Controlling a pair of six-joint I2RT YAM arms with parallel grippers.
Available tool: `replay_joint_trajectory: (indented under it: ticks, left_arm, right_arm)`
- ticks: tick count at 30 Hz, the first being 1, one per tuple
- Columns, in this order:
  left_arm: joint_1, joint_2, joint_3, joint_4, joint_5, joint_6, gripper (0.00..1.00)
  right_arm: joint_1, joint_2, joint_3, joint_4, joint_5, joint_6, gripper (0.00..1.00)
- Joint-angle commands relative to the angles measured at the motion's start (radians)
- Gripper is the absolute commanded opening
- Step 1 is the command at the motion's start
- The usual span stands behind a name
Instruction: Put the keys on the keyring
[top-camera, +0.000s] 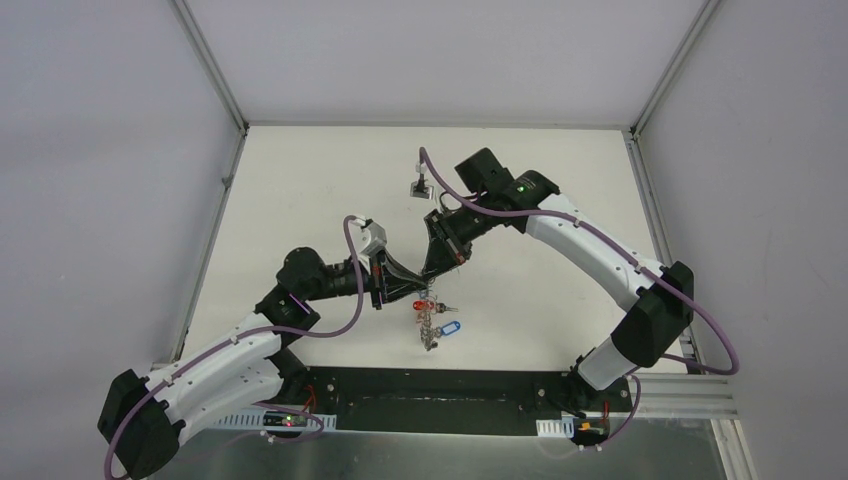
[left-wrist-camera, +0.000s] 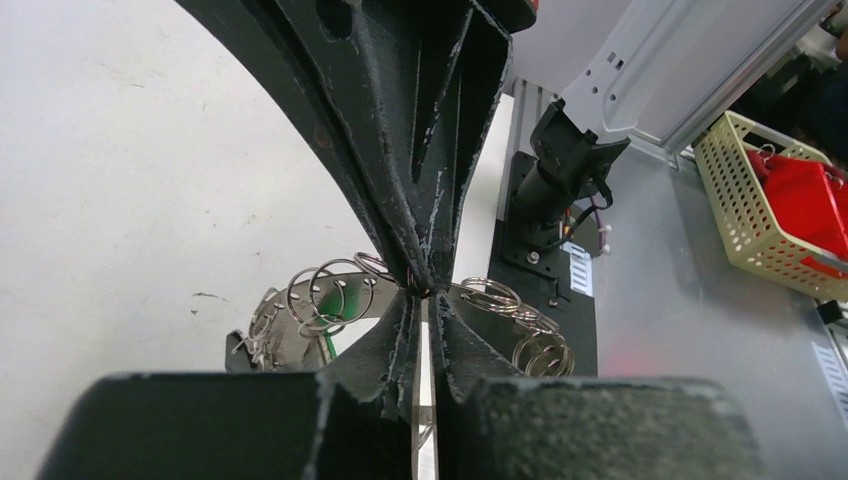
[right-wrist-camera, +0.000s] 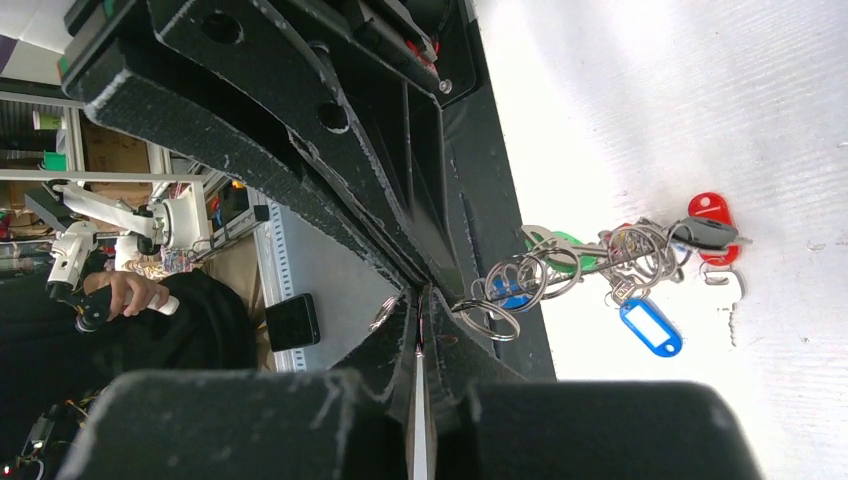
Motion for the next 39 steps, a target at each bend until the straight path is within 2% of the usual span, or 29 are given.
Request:
replay_joint_trajectory:
  ticks: [1,12,14,16,25,26,28,30,33,39]
  left_arm:
    - [-0.007,0.002,-0.012,0.181,0.004,-0.049,0.0]
    - [-0.007,-0.07,-0.085,0.158,-0.121,-0.063,0.0]
    - [-0.006,-0.088,-0.101,0.156,-0.137,-0.065,0.0]
    - [-0.006,-0.098,-0.108,0.155,-0.14,-0.067,0.0]
    - [-0.007,-0.11,-0.091,0.092,-0.121,-0.034,0.0]
    - [-0.006,-0.111,-0.078,0.058,-0.122,-0.021,0.05]
    - [-0.007,-0.109,-0.051,-0.004,-0.121,0.006,0.26]
    - [-0.007,-0.103,-0.025,-0.046,-0.107,0.032,0.37]
    - [-0.007,-0.085,0.011,-0.085,-0.068,0.069,0.41]
    - [-0.007,-0.031,0.069,-0.125,-0.007,0.129,0.43]
  right_arm:
    - [0.008,0.004,0.051,0.058,0.009,0.038,0.01]
    - [-0.009,-0.016,0.009,0.054,0.082,0.051,0.15]
    - [-0.012,-0.02,0.0,0.055,0.085,0.051,0.13]
    - [-0.014,-0.021,-0.007,0.054,0.085,0.047,0.0]
    - [-0.019,-0.024,-0.006,0.053,0.093,0.024,0.0]
    - [-0.019,-0.023,-0.003,0.051,0.088,0.021,0.0]
    - [-0.019,-0.023,0.002,0.048,0.053,0.021,0.0]
    - [-0.019,-0.023,0.005,0.047,0.01,-0.007,0.0]
    - [-0.017,-0.021,0.009,0.036,-0.048,-0.035,0.0]
    - [-0.011,-0.003,0.028,-0.017,-0.116,-0.085,0.0]
